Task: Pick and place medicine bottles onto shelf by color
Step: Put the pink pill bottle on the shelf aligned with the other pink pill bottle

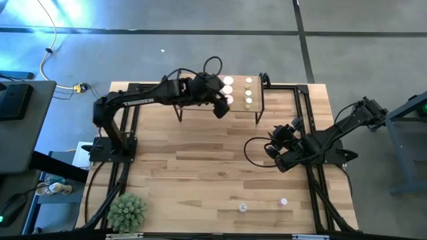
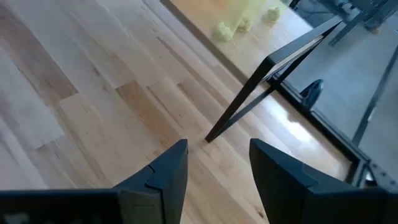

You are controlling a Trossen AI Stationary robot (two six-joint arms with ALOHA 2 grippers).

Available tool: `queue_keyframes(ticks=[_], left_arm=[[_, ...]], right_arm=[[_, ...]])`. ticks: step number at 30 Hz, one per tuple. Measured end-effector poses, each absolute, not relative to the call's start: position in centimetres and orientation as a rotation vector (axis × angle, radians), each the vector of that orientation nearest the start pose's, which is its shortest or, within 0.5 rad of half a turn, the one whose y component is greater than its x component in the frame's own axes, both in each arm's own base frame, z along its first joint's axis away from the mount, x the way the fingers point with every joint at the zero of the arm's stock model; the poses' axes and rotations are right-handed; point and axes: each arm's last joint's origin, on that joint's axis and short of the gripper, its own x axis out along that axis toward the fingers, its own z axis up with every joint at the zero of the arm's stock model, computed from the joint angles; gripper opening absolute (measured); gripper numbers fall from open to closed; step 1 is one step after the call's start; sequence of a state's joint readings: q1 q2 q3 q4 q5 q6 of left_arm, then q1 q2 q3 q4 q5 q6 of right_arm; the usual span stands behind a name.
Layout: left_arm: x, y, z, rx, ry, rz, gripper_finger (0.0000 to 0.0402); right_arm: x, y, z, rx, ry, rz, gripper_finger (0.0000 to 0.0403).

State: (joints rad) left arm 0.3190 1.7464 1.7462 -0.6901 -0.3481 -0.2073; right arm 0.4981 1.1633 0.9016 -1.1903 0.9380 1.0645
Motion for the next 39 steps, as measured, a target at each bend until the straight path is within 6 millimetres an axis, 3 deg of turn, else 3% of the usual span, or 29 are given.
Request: queue_keyframes(ticks=[4,8,20,31,39], left_arm=[[34.6,11.4,37.4,-0.166,0.683,0.688,0.0245],[34.2,9.5,37.1,-0.154,0.722,0.678,0.0245],[34.7,4.8,28.7,-0.157,0.912,0.574,0.0245],[34.2,1.0,24.1,-0.148,0.925,0.554,0.0245],[34.6,-1.6,22.0,-0.189,0.819,0.428,0.0245]], right_arm=[[16.8,6.6,25.6,0.002,0.747,-0.810,0.0163],[17.3,6.8,25.6,-0.005,0.744,-0.765,0.0163],[18.6,7.8,25.9,-0.019,0.761,-0.583,0.0163],[18.6,8.4,25.6,0.081,0.885,-0.437,0.0163],[17.0,10.6,25.2,0.143,1.015,-0.274,0.0163]])
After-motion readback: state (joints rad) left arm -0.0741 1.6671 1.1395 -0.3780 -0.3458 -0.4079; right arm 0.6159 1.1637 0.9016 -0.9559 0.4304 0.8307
